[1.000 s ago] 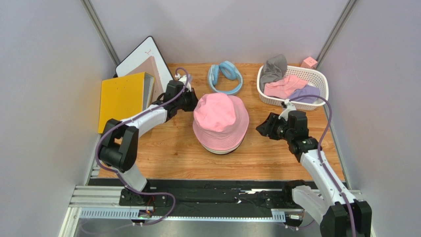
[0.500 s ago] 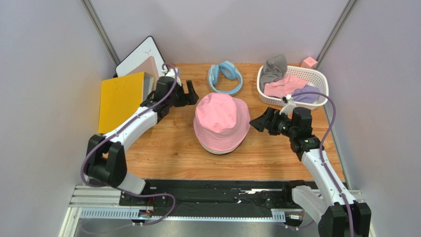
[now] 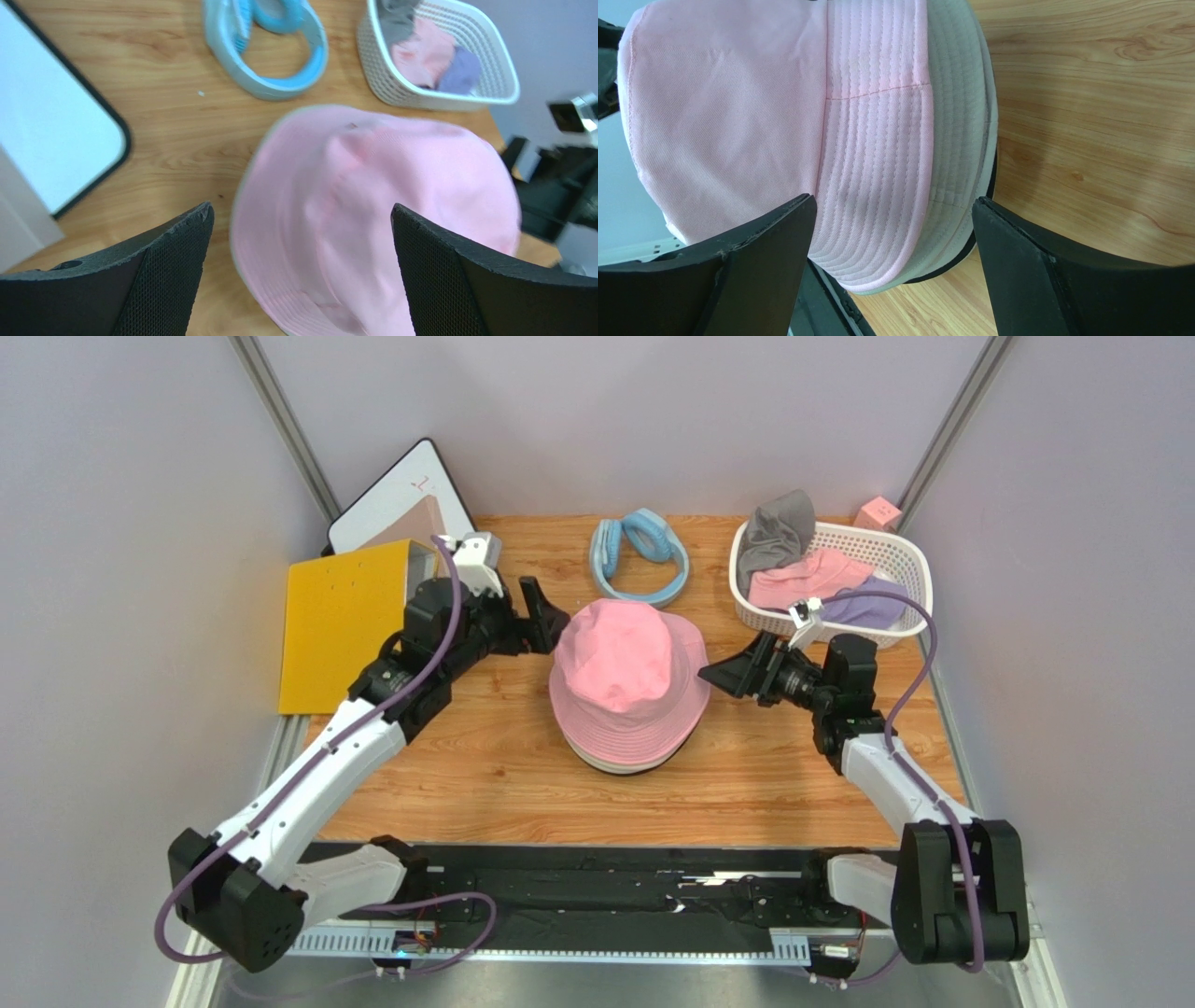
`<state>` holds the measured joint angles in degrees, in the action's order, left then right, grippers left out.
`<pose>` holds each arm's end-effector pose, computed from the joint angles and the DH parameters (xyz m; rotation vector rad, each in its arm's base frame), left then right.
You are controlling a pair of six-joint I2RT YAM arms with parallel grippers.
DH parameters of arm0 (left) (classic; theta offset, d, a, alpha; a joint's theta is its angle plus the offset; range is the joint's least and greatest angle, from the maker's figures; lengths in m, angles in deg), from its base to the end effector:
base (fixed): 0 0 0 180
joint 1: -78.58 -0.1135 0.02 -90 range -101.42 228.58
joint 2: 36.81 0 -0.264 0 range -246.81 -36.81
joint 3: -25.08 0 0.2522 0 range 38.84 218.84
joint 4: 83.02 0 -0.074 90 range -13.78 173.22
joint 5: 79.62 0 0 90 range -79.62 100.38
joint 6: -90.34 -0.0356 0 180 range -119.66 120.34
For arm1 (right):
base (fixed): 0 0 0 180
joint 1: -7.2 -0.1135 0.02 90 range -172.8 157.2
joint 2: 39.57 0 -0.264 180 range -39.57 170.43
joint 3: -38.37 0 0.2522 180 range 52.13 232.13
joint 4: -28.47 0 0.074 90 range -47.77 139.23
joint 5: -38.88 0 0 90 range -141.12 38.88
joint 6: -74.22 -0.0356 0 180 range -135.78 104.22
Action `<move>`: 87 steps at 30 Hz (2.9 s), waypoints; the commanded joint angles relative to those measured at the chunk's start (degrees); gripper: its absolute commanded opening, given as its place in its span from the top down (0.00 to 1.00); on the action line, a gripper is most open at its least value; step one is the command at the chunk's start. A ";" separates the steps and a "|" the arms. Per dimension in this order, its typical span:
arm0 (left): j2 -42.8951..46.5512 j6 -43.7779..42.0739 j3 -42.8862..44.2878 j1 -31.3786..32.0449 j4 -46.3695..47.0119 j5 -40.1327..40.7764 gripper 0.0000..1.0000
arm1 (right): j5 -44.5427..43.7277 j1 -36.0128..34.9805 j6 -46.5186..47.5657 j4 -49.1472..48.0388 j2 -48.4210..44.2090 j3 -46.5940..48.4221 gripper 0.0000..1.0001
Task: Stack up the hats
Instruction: Stack the hat on the hat.
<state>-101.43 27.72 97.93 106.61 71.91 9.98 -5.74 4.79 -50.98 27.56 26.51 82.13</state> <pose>0.2306 -0.1230 0.3564 0.0159 1.9200 -0.6684 0.2372 0.0353 0.2229 0.0168 2.0150 1.1930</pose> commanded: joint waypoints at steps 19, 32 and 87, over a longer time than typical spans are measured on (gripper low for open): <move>2.04 -1.10 -4.95 8.36 0.41 -3.64 0.00 | 11.91 -0.75 -6.28 -23.55 10.64 -2.40 0.17; 0.55 -2.24 -4.16 8.44 0.41 -3.29 0.01 | 10.34 -1.54 -3.40 -18.93 10.91 -1.70 0.58; 0.81 -2.24 -7.67 3.08 0.68 1.81 0.01 | -14.27 -6.11 11.30 25.48 -1.57 9.02 0.09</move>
<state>-102.44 25.69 90.98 110.06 73.22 12.03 -17.76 -1.35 -41.21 48.50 28.57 88.36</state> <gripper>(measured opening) 0.993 0.892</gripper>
